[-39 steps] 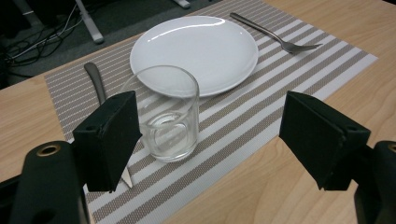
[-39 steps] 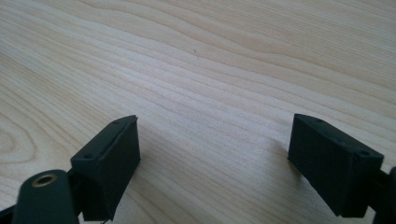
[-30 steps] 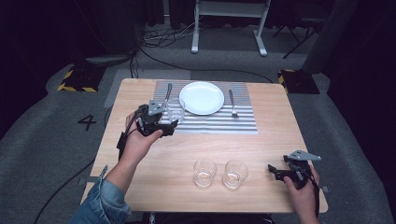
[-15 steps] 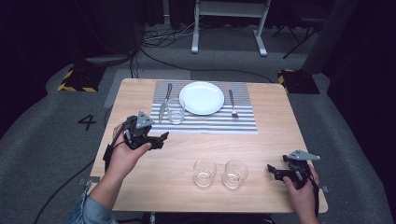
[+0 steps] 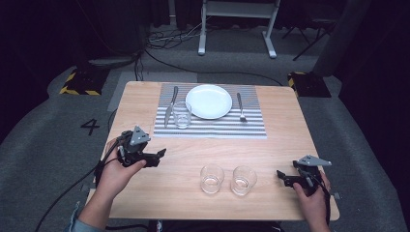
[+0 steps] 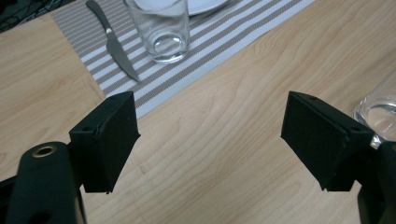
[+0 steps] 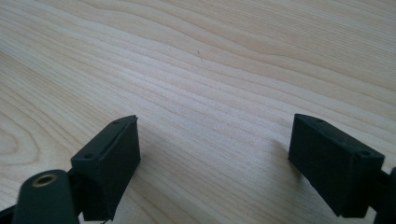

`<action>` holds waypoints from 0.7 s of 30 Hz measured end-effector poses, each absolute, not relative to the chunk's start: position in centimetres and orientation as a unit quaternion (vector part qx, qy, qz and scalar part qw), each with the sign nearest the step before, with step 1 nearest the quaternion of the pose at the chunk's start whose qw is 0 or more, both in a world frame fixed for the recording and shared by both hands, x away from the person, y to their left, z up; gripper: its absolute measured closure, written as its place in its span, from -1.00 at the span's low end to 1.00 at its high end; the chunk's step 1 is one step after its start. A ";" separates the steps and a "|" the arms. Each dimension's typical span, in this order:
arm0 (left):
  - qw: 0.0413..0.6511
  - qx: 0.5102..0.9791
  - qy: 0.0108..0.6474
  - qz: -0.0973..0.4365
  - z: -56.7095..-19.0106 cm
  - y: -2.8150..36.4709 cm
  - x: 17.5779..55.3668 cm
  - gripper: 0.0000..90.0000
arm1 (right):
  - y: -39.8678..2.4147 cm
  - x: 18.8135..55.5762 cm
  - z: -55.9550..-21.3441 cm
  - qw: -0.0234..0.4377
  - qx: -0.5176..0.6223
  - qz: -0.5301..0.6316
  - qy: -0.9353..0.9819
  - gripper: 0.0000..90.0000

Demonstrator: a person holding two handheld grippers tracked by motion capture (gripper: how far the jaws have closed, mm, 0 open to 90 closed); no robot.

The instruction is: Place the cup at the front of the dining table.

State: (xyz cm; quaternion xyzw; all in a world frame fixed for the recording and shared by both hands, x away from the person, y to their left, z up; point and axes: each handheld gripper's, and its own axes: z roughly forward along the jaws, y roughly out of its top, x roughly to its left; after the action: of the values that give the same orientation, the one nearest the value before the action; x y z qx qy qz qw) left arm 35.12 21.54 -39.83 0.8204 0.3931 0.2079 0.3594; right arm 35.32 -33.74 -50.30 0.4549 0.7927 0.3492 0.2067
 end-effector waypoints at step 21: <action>0.330 0.831 0.405 0.191 -43.8 24.2 32.8 -0.60 | -33.7 35.3 -50.3 0.207 0.455 0.349 0.793 -0.63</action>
State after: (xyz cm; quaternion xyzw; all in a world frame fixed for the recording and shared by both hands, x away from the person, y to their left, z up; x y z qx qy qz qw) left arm 32.75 24.22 -43.81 0.8310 0.4047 0.1908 0.3305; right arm 35.32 -33.73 -50.30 0.4552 0.7925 0.3493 0.2066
